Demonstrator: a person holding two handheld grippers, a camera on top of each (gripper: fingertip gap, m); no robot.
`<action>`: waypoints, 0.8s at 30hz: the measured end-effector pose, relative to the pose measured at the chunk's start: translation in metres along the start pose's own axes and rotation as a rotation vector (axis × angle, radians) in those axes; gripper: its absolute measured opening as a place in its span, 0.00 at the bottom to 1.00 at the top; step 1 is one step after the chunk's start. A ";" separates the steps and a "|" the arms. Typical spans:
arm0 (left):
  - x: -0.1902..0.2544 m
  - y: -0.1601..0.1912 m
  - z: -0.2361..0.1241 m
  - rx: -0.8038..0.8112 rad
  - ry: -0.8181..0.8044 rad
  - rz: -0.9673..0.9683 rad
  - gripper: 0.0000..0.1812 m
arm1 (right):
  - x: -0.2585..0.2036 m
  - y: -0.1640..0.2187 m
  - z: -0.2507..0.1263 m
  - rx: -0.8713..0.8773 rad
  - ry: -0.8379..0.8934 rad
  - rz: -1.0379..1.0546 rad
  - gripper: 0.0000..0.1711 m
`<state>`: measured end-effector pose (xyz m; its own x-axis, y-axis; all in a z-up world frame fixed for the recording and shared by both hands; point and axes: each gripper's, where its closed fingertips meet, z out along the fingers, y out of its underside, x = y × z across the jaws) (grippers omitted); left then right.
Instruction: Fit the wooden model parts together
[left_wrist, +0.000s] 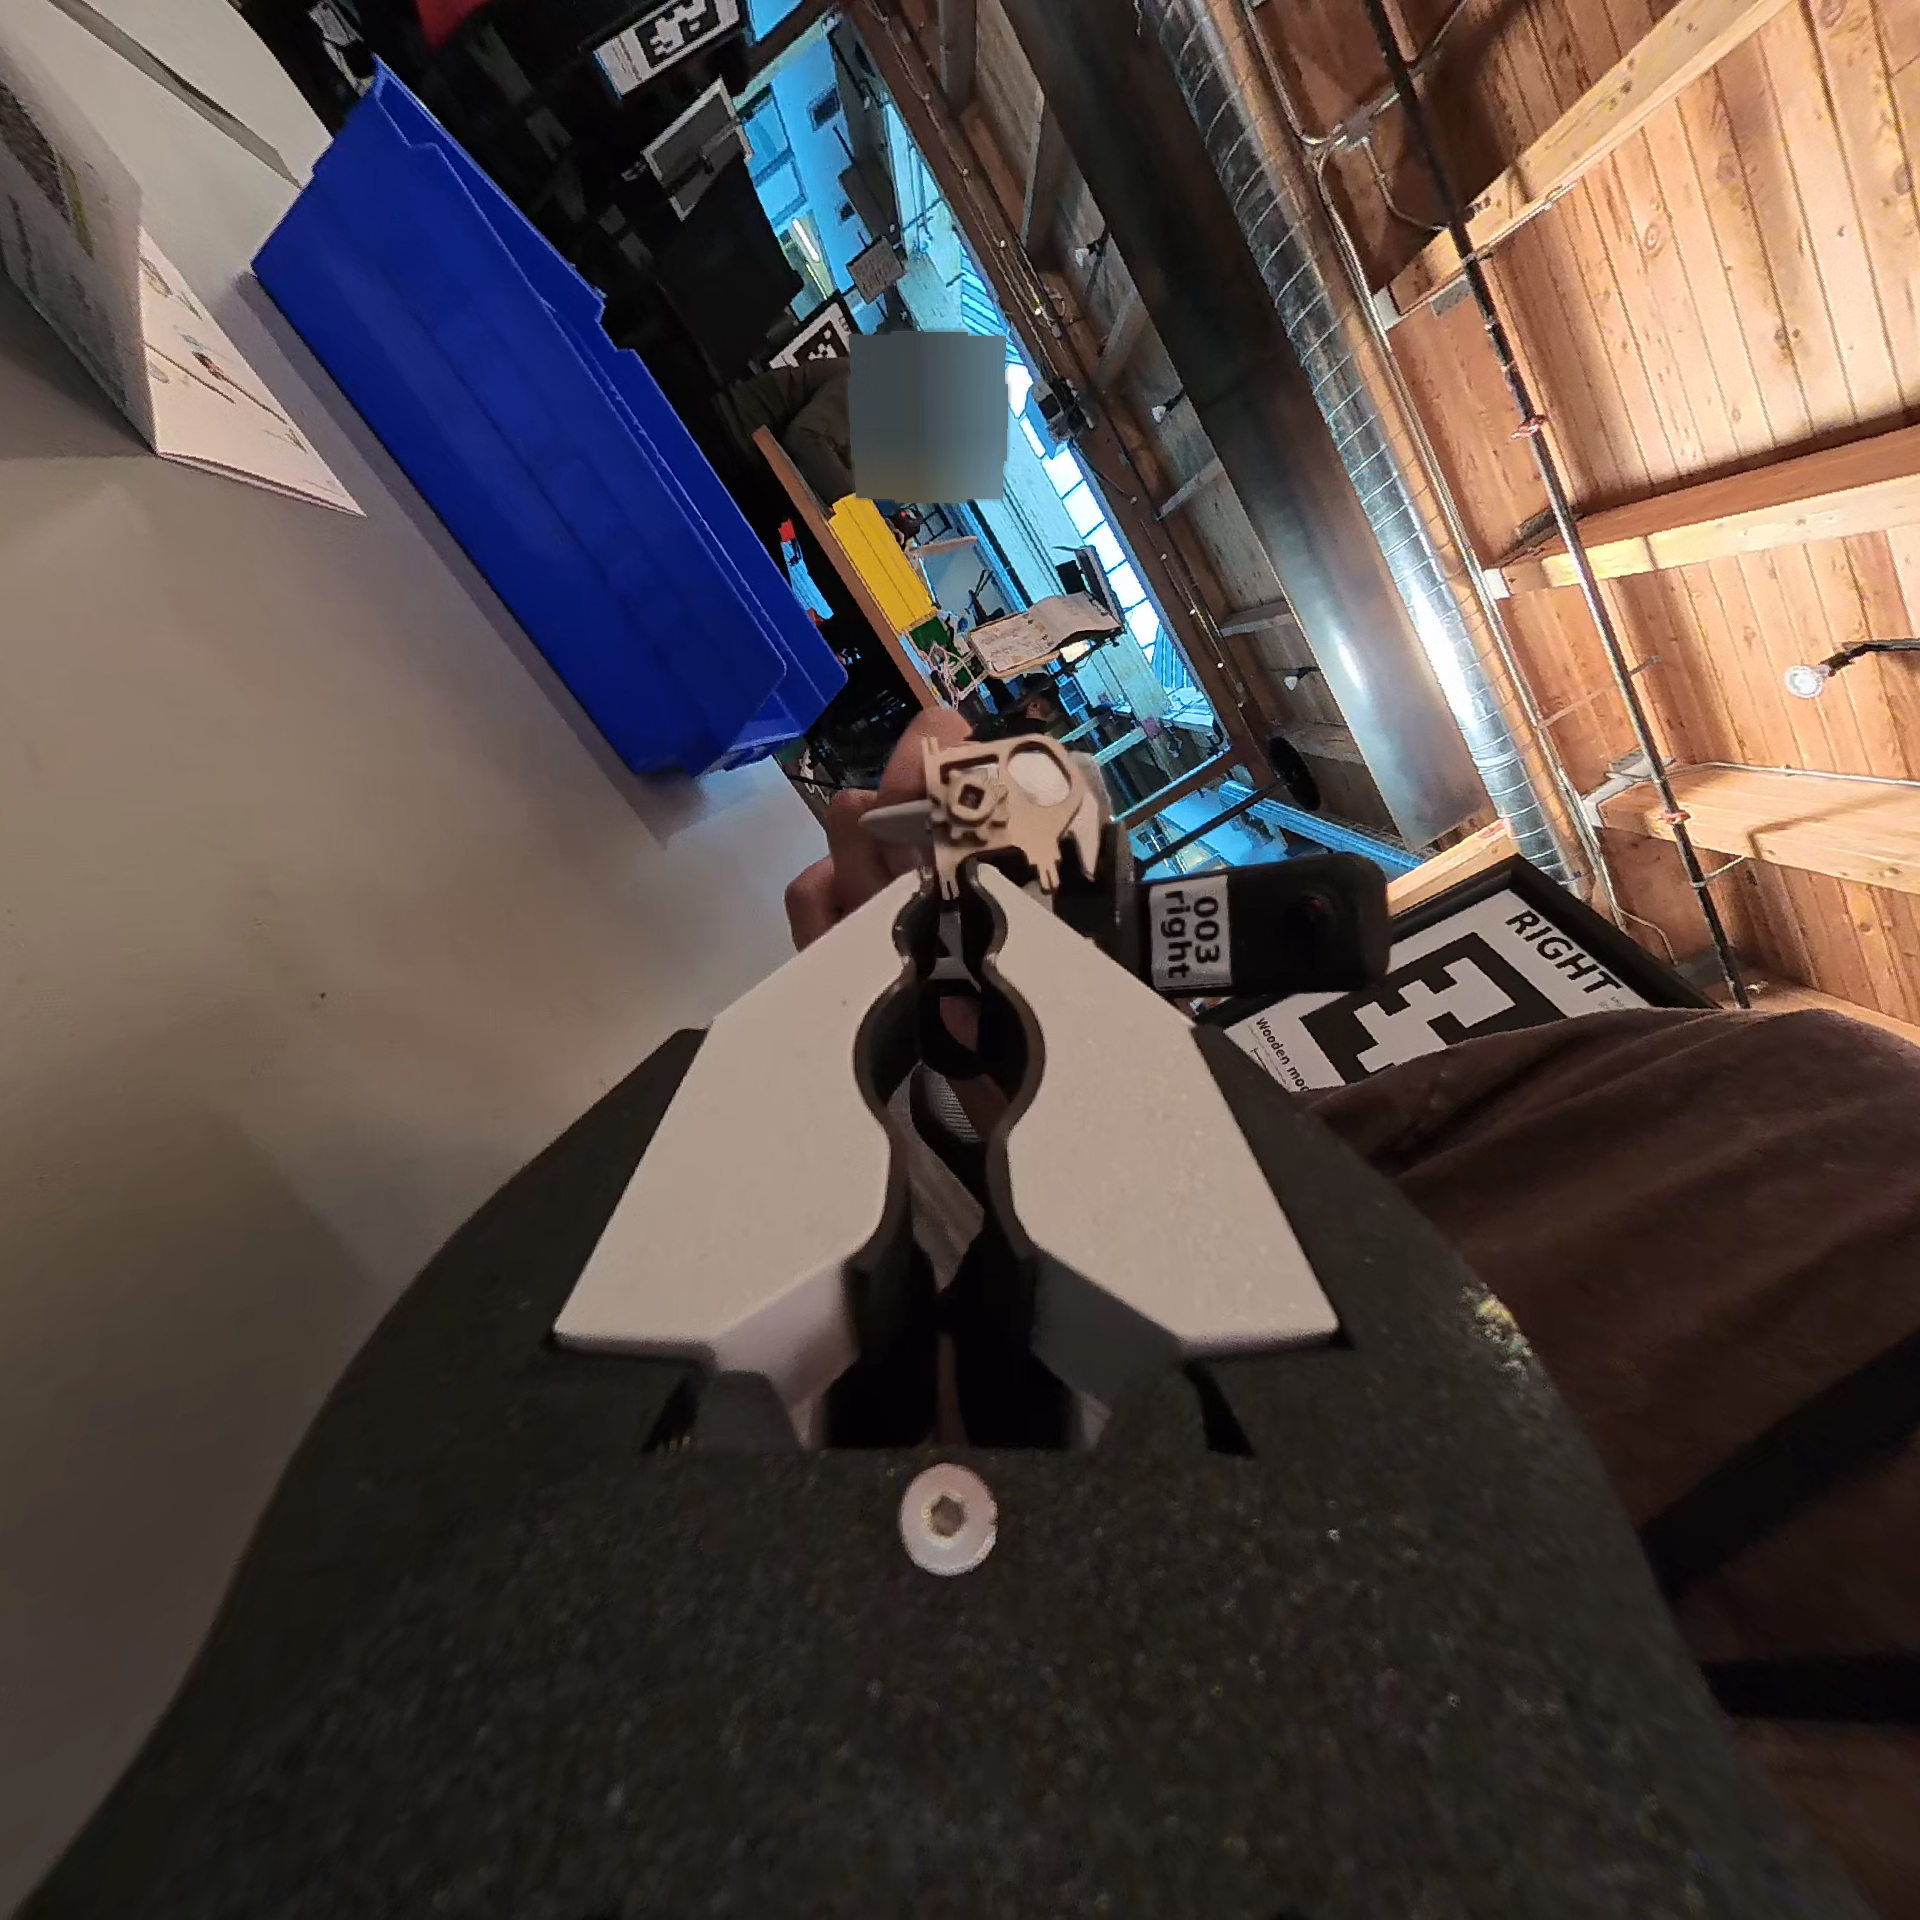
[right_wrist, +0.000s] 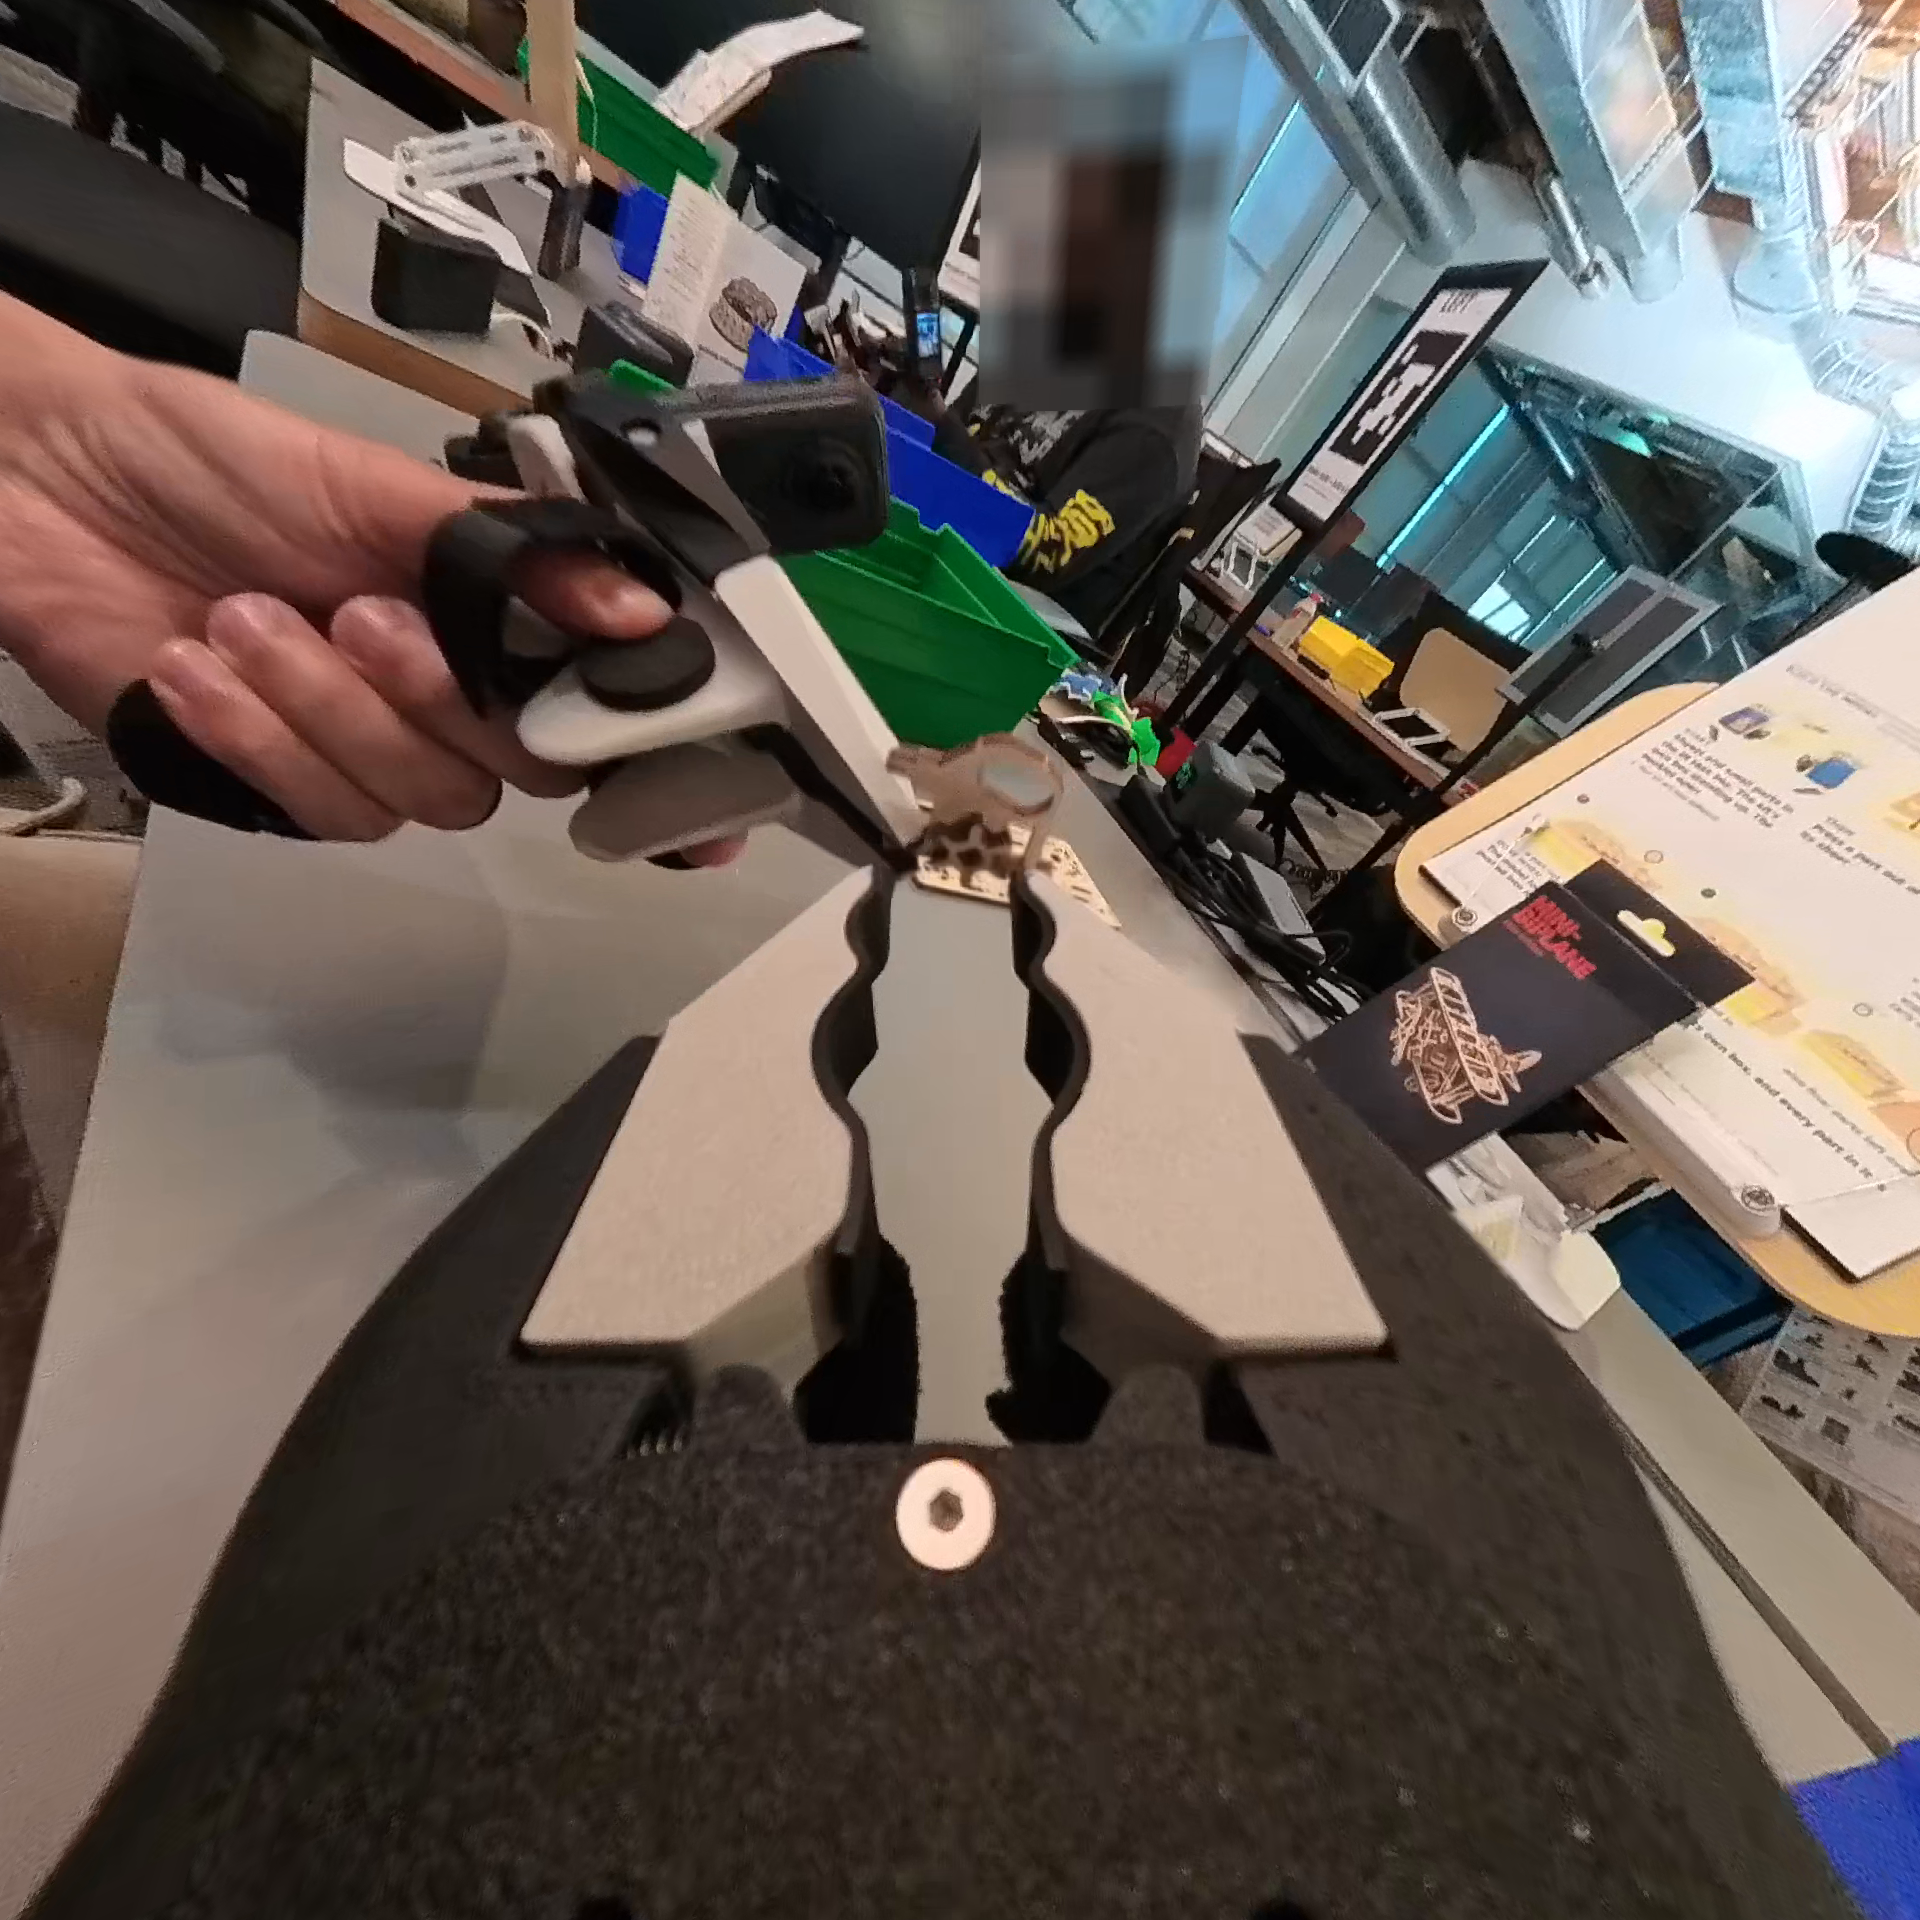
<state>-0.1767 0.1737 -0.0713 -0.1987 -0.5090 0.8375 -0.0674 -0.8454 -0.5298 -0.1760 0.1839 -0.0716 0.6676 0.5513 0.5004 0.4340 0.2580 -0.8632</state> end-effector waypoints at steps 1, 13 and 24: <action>0.000 -0.001 0.000 0.003 -0.001 0.003 0.01 | 0.001 0.001 0.000 -0.003 0.004 -0.002 0.13; 0.003 0.000 0.001 -0.008 -0.012 0.035 0.01 | 0.005 0.005 -0.001 -0.013 0.011 0.024 0.14; -0.033 -0.002 -0.032 -0.362 -0.718 1.284 0.01 | -0.011 0.021 -0.012 -0.078 -0.278 0.437 0.18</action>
<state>-0.2017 0.1978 -0.1024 0.1898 -0.9073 -0.3753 -0.4749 0.2498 -0.8439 -0.1666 0.1738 -0.0942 0.6148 0.7871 0.0486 0.2016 -0.0973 -0.9746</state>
